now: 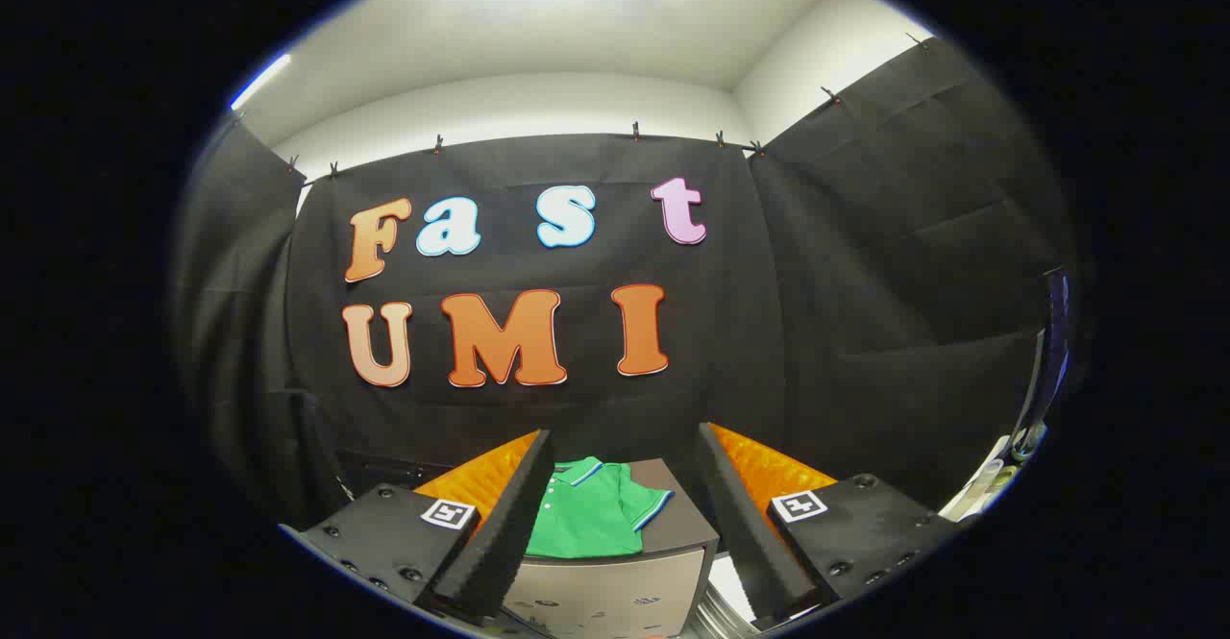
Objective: Put the clothes into the washing machine and then close the washing machine lid.
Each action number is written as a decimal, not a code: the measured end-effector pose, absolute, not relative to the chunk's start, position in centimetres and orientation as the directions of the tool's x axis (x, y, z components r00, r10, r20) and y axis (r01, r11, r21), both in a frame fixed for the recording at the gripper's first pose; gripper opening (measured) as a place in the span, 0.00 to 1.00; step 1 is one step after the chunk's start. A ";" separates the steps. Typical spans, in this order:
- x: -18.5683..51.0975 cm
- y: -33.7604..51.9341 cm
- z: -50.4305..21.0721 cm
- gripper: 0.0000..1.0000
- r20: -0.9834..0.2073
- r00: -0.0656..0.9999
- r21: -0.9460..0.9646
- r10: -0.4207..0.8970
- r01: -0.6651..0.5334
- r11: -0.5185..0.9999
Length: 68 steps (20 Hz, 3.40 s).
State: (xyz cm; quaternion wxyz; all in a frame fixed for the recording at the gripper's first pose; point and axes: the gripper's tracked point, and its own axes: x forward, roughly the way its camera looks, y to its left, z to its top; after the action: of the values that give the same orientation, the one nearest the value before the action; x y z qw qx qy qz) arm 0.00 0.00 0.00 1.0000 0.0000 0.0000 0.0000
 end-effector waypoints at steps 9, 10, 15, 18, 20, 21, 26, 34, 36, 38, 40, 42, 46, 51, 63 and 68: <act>1.1 3.0 0.2 0.96 0.002 1.000 0.011 0.012 -0.012 1.000; 1.2 3.6 0.0 0.96 0.002 1.000 0.017 0.022 -0.022 1.000; 1.6 4.5 -0.2 0.96 -0.002 0.999 0.017 0.045 -0.045 0.999; 1.5 4.5 -0.3 0.96 -0.013 0.999 0.009 0.034 -0.033 0.999; 1.5 4.7 -0.5 0.96 -0.022 0.999 0.005 0.028 -0.027 1.000; 1.7 5.0 -0.5 0.96 -0.026 0.999 0.005 0.025 -0.025 1.000; 2.0 7.2 0.9 0.96 0.014 0.999 0.062 0.030 -0.031 0.998; 6.6 10.4 -0.2 0.97 -0.087 0.996 -0.023 0.010 -0.012 1.000; 9.0 11.6 -0.6 0.96 -0.136 0.991 -0.021 0.012 -0.015 1.000; 11.9 12.7 -1.8 0.96 -0.191 0.981 -0.031 0.021 -0.027 0.999; 15.3 13.5 -2.7 0.97 -0.231 0.972 -0.030 0.027 -0.034 0.999; 19.0 13.7 -3.5 0.97 -0.266 0.964 0.012 0.019 -0.017 1.000; 24.0 15.7 -10.3 0.97 -0.473 0.873 0.022 0.117 -0.121 0.992; 28.0 14.0 -18.0 0.97 -0.691 0.714 0.002 0.110 -0.150 0.989; 27.1 12.2 -27.9 0.98 -0.964 0.251 0.039 0.086 -0.189 0.981; 27.5 12.5 -27.3 0.98 -0.971 0.224 0.040 0.085 -0.197 0.980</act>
State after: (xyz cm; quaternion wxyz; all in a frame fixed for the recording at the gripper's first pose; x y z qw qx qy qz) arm 27.47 12.49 -27.29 0.7809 -0.0458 0.6164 0.0903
